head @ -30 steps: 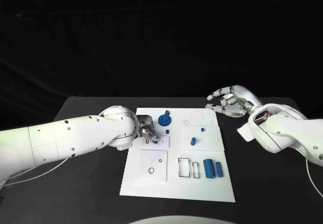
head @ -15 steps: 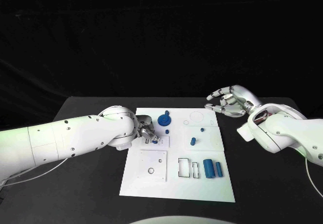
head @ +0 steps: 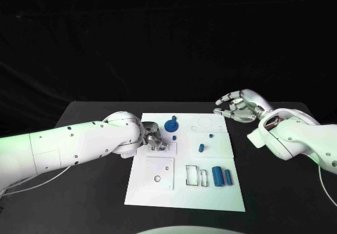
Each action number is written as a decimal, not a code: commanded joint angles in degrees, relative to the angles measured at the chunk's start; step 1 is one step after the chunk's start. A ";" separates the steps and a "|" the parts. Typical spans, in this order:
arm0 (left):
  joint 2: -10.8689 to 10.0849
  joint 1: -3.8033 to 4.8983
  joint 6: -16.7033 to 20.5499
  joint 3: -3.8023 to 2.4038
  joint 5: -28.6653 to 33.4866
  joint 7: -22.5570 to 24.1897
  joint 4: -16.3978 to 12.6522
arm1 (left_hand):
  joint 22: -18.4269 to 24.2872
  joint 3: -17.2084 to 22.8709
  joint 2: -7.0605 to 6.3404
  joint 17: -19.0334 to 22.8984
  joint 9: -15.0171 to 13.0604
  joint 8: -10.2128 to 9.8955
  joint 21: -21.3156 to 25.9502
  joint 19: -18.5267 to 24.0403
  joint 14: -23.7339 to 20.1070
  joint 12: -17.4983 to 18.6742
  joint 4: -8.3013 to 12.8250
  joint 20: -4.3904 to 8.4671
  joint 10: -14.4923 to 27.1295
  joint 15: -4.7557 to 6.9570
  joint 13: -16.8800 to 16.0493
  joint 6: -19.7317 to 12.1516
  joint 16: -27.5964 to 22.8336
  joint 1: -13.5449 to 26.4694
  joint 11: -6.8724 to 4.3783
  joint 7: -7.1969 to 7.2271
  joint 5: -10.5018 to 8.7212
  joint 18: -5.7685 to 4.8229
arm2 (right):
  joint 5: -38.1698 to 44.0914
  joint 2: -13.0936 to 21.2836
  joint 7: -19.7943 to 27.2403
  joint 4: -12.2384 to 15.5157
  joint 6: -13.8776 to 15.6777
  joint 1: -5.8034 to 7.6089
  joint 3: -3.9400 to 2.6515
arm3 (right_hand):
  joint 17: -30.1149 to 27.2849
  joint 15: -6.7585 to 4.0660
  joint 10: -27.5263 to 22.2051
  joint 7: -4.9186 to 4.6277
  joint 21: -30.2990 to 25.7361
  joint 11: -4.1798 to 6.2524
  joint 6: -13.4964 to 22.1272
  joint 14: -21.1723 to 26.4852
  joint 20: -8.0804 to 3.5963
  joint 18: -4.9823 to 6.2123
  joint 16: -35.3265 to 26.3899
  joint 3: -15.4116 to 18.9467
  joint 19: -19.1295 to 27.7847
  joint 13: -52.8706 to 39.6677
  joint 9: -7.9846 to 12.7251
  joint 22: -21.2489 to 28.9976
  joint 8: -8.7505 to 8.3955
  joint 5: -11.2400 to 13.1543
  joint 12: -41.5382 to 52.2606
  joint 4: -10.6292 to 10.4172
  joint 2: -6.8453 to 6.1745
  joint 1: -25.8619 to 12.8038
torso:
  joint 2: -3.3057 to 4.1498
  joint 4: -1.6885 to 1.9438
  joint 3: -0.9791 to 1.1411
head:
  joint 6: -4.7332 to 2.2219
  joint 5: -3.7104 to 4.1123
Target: Assemble the parts on the task board
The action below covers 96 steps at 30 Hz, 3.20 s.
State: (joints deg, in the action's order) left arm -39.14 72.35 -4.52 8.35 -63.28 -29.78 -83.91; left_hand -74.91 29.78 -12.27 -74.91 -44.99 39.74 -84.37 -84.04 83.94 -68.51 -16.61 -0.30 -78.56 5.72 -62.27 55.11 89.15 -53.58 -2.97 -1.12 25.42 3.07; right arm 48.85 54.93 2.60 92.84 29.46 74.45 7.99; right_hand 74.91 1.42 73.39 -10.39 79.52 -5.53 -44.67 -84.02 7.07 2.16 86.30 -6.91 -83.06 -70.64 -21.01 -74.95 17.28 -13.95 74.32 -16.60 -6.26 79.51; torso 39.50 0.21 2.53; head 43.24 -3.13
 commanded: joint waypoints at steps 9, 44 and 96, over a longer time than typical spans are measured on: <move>-0.39 -0.31 -1.18 0.14 0.84 -0.10 -0.34 | -3.32 -2.01 0.50 -13.99 0.15 -0.28 -0.18 -1.79 5.77 -0.20 -0.13 0.33 -0.20 0.44 -0.10 0.43 0.32 1.43 0.07 0.07 -0.10 -0.72 | 0.57 0.05 0.33 -0.06 -0.35 -0.06 0.00 | 5.46 -0.45 -0.35 0.24 -0.62 0.22 0.47 -3.61 -0.06 0.82 -0.38 0.56 0.41 0.16 0.16 -6.97 0.52 0.12 -0.40 -0.06 -0.03 -1.37 | 0.02 -0.03 -0.05 | -0.17 0.07; 0.41 5.59 -9.49 -4.59 -0.55 0.53 11.36 | 0.96 -6.51 -0.10 -11.88 1.38 -3.58 2.29 0.01 5.16 8.44 -0.09 -0.47 6.52 -1.05 10.10 -4.57 -0.77 -0.32 1.90 -2.02 -0.89 0.11 | 0.56 0.14 0.20 -0.94 -0.40 -0.22 0.04 | 5.37 -0.46 -0.32 0.25 -0.75 0.22 0.74 -3.60 -0.08 0.83 -0.48 1.19 0.39 0.18 0.27 -6.95 0.92 0.03 -0.33 -0.05 0.10 -2.93 | 0.15 -0.08 -0.03 | -1.06 0.07; 6.31 2.71 -7.35 -2.78 7.44 2.88 19.49 | 0.42 1.10 6.26 -12.42 1.85 -4.74 2.23 0.00 5.30 8.66 6.05 -0.66 7.17 -1.11 11.37 -5.04 -0.48 -19.93 1.92 -2.18 -3.16 0.07 | 0.77 -0.24 0.12 -0.85 -0.55 -0.22 0.04 | 5.22 -0.49 -0.31 0.29 -0.96 0.28 0.74 -3.58 -0.10 0.87 -0.57 1.01 0.47 0.20 0.31 -6.83 1.18 -0.73 -0.29 0.10 0.50 -2.85 | -0.03 0.00 0.05 | 0.01 0.47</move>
State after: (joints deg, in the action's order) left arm -32.89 75.06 -13.52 5.60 -59.25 -28.41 -64.28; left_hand -74.55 29.08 -7.14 -74.90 -42.68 34.60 -82.15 -84.04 84.15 -60.07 -12.32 -0.75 -71.56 4.69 -50.90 50.30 88.49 -72.08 -1.11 -3.52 21.91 3.08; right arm 48.96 54.75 2.61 91.98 29.49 74.27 8.03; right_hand 74.91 1.42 73.19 -9.98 78.83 -5.33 -44.26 -84.02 7.08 2.16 86.08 -6.02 -83.07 -70.41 -20.79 -74.93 18.17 -14.31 74.11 -16.68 -5.88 76.90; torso 39.45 0.20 2.56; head 43.23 -2.61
